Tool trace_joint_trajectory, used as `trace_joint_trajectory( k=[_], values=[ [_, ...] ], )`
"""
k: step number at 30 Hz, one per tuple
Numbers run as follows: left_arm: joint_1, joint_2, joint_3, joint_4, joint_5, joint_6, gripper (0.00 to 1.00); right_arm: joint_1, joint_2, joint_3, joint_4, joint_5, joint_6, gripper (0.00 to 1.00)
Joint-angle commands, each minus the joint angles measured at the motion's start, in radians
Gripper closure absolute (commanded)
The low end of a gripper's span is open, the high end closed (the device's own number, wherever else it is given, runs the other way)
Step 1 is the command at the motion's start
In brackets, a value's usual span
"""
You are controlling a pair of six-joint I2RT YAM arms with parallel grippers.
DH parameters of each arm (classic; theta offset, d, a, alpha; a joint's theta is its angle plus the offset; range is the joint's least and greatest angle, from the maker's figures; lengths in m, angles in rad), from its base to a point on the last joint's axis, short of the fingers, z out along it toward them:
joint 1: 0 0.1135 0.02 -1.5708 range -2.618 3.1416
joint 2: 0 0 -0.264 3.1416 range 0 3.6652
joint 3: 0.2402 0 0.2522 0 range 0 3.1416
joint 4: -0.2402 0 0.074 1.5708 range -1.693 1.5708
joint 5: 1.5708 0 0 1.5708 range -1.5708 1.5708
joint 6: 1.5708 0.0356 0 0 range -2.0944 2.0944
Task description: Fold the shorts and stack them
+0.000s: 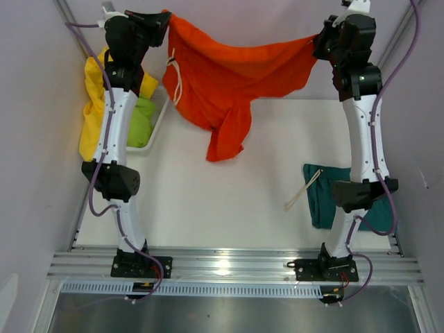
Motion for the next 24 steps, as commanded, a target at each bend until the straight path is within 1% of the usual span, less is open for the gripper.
trace_joint_trajectory(
  k=[1,2,3,5,6,8,9,10,11,12,13,14,15,18,20,21,23,24],
  values=[
    [-0.008,-0.013,0.125,0.207,0.036,-0.042,1.0,-0.029,-0.076,-0.03,0.162,-0.126,0.037,1.0],
    [-0.009,-0.022,0.111,0.205,0.028,-0.022,1.0,-0.034,-0.1,-0.063,0.191,-0.138,0.038,1.0],
    [-0.013,-0.037,0.038,0.206,0.01,0.015,1.0,-0.033,-0.11,-0.114,0.194,-0.154,0.032,1.0],
    [-0.016,-0.109,-0.048,0.264,0.008,0.035,1.0,-0.034,-0.146,-0.183,0.214,-0.18,0.032,1.0],
    [-0.016,-0.137,-0.2,0.275,0.013,0.041,1.0,-0.034,-0.163,-0.268,0.225,-0.21,0.032,1.0],
    [-0.016,-0.238,-0.312,0.39,0.0,0.044,1.0,-0.034,-0.232,-0.367,0.262,-0.234,0.026,1.0],
    [-0.013,-0.27,-0.473,0.422,-0.007,0.055,1.0,-0.034,-0.261,-0.483,0.285,-0.24,0.024,1.0],
    [-0.011,-0.298,-0.514,0.435,-0.015,0.063,1.0,-0.036,-0.294,-0.542,0.306,-0.243,0.026,1.0],
    [-0.01,-0.354,-0.589,0.438,-0.023,0.073,1.0,-0.036,-0.324,-0.594,0.337,-0.249,0.024,1.0],
    [-0.009,-0.387,-0.631,0.451,-0.035,0.099,1.0,-0.036,-0.388,-0.646,0.352,-0.254,0.037,1.0],
    [-0.009,-0.419,-0.729,0.468,-0.071,0.113,1.0,-0.036,-0.421,-0.751,0.401,-0.258,0.043,1.0],
    [-0.009,-0.466,-0.743,0.462,-0.087,0.126,1.0,-0.034,-0.453,-0.789,0.417,-0.26,0.047,1.0],
    [-0.009,-0.48,-0.749,0.45,-0.095,0.141,1.0,-0.034,-0.495,-0.809,0.418,-0.266,0.058,1.0],
    [-0.009,-0.546,-0.714,0.403,-0.099,0.19,1.0,-0.033,-0.526,-0.753,0.339,-0.324,0.063,1.0],
    [-0.009,-0.601,-0.708,0.396,-0.104,0.202,1.0,-0.023,-0.578,-0.71,0.302,-0.364,0.075,1.0],
    [-0.009,-0.673,-0.716,0.413,-0.107,0.209,1.0,-0.017,-0.634,-0.708,0.3,-0.379,0.076,1.0],
    [-0.009,-0.747,-0.751,0.415,-0.107,0.224,1.0,0.007,-0.702,-0.731,0.325,-0.404,0.078,1.0],
    [-0.011,-0.822,-0.769,0.413,-0.137,0.23,1.0,0.016,-0.735,-0.74,0.335,-0.408,0.081,1.0]
  ],
)
